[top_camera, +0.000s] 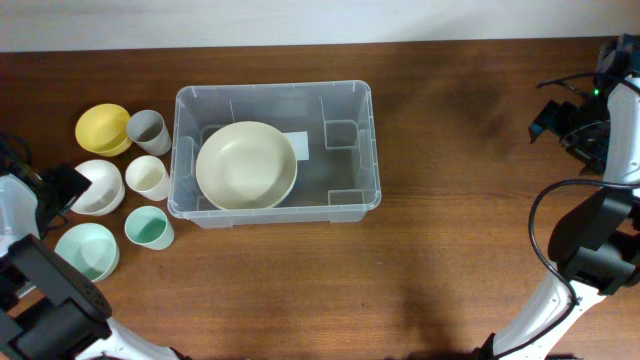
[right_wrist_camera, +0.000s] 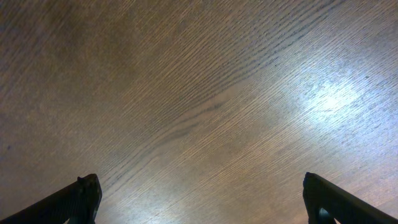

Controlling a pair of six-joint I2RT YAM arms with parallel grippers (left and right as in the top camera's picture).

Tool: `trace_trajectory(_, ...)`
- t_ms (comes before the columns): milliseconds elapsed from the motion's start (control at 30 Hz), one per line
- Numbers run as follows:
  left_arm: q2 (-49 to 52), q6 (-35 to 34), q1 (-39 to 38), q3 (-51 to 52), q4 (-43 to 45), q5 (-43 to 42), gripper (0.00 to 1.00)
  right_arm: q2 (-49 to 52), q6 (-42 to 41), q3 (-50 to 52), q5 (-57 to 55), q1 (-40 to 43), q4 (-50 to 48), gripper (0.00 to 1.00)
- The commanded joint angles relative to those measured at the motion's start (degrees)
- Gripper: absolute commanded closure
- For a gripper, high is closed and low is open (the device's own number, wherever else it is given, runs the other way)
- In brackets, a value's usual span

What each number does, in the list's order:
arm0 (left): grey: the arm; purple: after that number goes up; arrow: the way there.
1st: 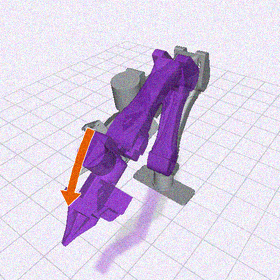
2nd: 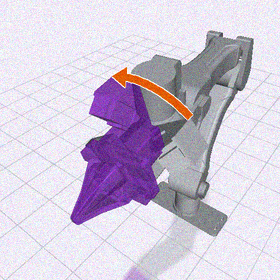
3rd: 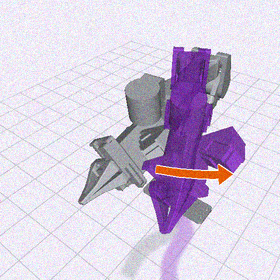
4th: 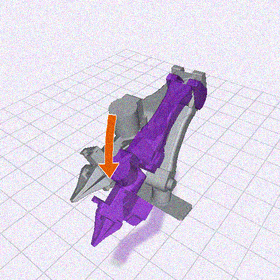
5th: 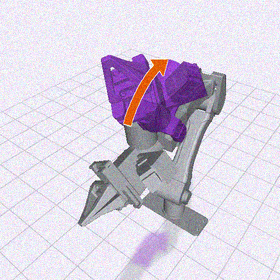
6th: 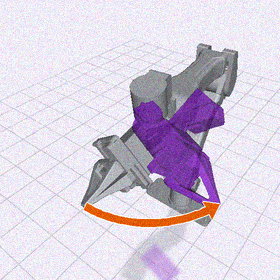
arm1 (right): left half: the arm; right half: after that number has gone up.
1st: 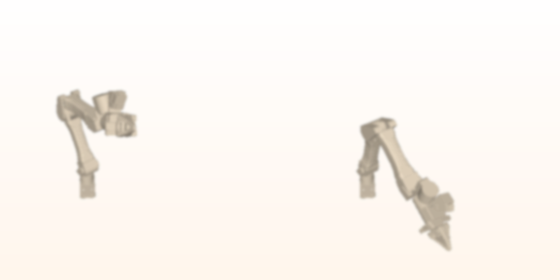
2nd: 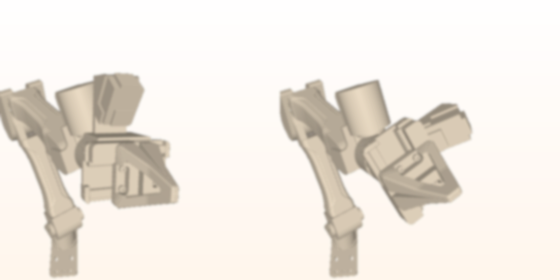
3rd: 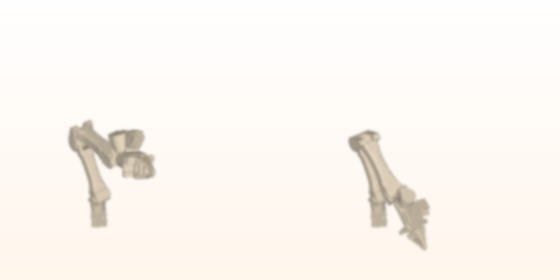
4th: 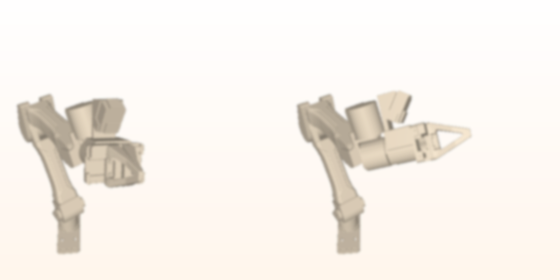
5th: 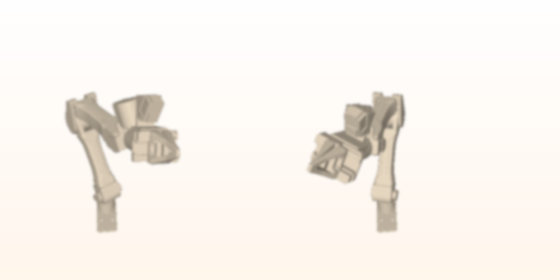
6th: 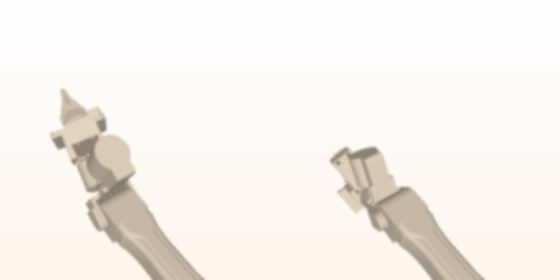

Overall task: Pack container
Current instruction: 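Lower the left gripper onto the white bowl and grasp its rim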

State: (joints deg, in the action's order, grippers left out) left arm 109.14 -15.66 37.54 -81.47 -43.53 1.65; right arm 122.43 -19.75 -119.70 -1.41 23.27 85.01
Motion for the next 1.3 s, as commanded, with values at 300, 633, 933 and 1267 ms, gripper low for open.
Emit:
trace_trajectory(300,2.62,2.45,0.13,-0.46,0.11,-0.9,0.0,-0.24,-0.61,0.26,-0.15,0.0,-0.07,0.01)
trace_trajectory(633,5.55,2.47,0.13,-0.46,1.27,-0.83,0.01,-0.24,-0.61,0.26,-0.15,0.0,-0.07,0.01)
trace_trajectory(933,5.62,2.45,0.13,-0.44,2.38,-0.83,0.54,-0.24,-0.61,0.26,-0.13,0.0,-0.07,0.01)
trace_trajectory(1267,5.64,2.45,0.13,-0.44,2.4,-0.83,0.77,-0.24,-0.61,0.26,-0.15,0.0,-0.07,0.01)
